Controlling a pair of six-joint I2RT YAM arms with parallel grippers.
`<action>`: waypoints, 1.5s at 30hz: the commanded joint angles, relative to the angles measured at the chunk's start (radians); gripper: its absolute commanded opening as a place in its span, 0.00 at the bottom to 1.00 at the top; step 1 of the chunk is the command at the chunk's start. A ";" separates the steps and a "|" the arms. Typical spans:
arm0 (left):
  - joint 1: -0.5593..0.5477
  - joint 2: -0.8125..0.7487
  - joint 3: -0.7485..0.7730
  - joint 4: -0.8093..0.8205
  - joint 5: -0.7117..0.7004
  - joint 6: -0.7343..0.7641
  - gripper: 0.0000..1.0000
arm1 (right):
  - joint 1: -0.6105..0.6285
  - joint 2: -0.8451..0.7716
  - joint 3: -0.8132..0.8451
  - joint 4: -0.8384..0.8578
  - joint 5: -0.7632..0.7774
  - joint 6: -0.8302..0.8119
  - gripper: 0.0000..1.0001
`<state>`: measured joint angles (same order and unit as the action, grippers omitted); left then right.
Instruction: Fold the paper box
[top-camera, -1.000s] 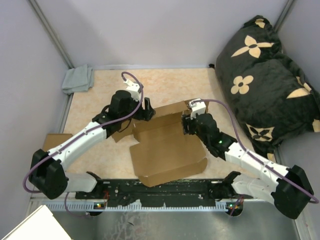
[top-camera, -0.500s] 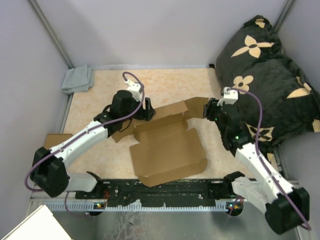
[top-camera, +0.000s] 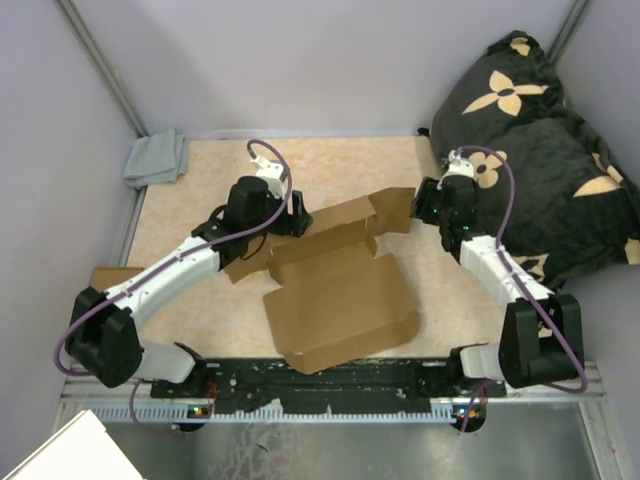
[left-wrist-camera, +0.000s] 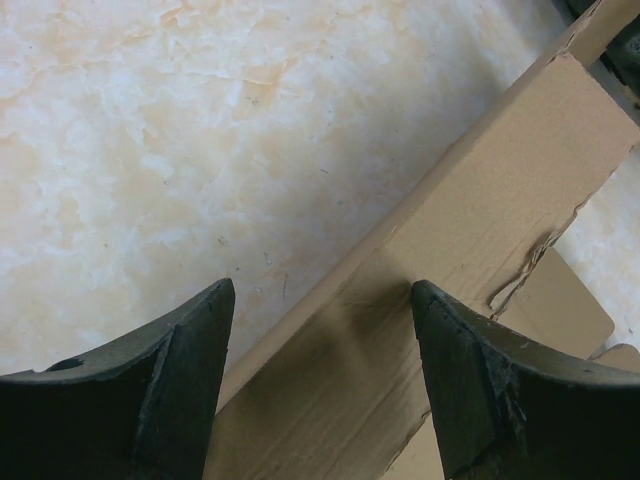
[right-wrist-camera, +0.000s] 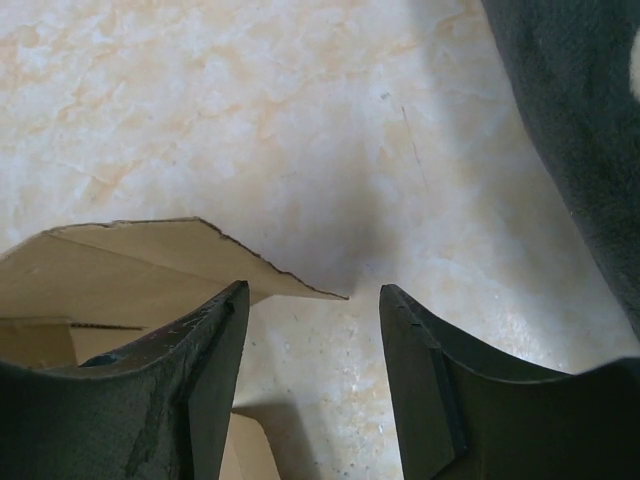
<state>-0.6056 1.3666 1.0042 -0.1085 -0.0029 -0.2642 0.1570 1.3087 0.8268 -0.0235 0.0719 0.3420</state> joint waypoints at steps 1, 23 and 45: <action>-0.006 0.026 0.024 -0.028 -0.026 0.010 0.77 | -0.019 0.003 0.088 0.067 -0.040 -0.010 0.56; -0.006 0.054 0.044 -0.017 -0.031 0.015 0.76 | -0.097 0.331 0.267 0.121 -0.319 -0.118 0.52; -0.005 0.054 0.041 -0.013 -0.018 0.010 0.76 | -0.096 0.194 0.105 0.196 -0.673 -0.148 0.53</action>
<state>-0.6052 1.4086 1.0374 -0.0975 -0.0280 -0.2642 0.0605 1.5299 0.9237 0.0910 -0.5224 0.1921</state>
